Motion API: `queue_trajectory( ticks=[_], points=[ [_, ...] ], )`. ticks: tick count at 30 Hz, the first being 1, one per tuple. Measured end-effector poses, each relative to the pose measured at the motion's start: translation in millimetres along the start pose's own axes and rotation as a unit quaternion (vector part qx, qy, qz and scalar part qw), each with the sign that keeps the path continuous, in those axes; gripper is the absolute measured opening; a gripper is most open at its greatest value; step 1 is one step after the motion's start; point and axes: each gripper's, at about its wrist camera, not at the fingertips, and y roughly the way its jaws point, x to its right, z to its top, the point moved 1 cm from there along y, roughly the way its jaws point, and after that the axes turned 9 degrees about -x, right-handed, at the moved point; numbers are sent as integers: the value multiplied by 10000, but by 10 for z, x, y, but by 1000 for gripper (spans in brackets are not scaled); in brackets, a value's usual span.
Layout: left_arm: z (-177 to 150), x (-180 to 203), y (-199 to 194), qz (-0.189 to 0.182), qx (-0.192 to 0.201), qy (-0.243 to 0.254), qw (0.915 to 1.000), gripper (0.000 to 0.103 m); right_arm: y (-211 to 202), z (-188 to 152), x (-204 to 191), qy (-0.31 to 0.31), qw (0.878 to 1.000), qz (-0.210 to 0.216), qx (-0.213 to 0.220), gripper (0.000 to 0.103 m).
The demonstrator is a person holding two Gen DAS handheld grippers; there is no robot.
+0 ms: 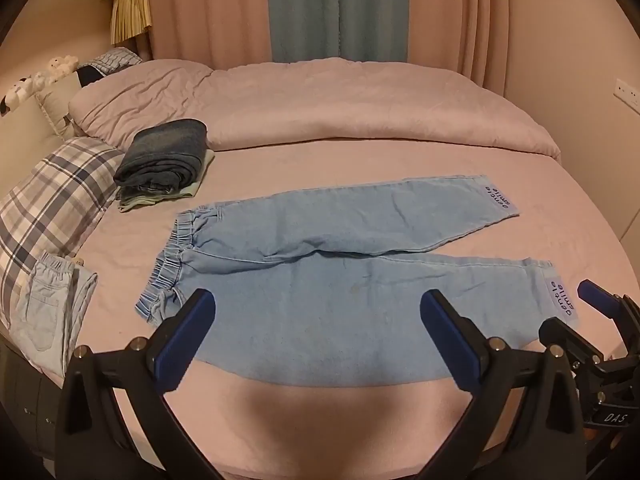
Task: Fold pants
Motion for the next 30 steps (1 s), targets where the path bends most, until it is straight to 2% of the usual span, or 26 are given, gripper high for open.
queue_trajectory(
  ticks=[22, 30],
  points=[
    [-44, -32, 24, -154, -28, 38, 9999, 103, 26, -7, -97, -83, 10000, -25, -23, 103],
    [1, 22, 14, -224, -243, -51, 9994, 103, 27, -4, -97, -81, 10000, -27, -24, 103]
  ],
)
